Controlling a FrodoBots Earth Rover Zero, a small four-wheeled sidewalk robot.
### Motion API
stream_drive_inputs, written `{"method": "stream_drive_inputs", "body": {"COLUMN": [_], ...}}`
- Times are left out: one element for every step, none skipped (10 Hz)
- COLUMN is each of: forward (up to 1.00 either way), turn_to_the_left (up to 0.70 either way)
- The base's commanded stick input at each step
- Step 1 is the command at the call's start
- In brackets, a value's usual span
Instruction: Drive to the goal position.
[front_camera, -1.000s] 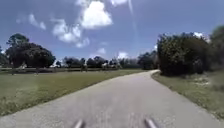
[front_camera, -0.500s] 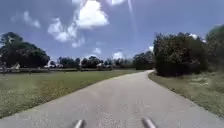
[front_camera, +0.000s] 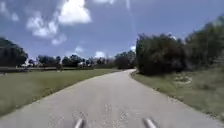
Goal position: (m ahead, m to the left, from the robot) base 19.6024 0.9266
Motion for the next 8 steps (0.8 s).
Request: {"method": "stream_drive_inputs", "body": {"forward": [0.50,0.50,0.50,0.50,0.50,0.50,0.50,0.50], "turn_to_the_left": [0.00,0.00,0.00,0.00,0.00,0.00,0.00,0.00]}}
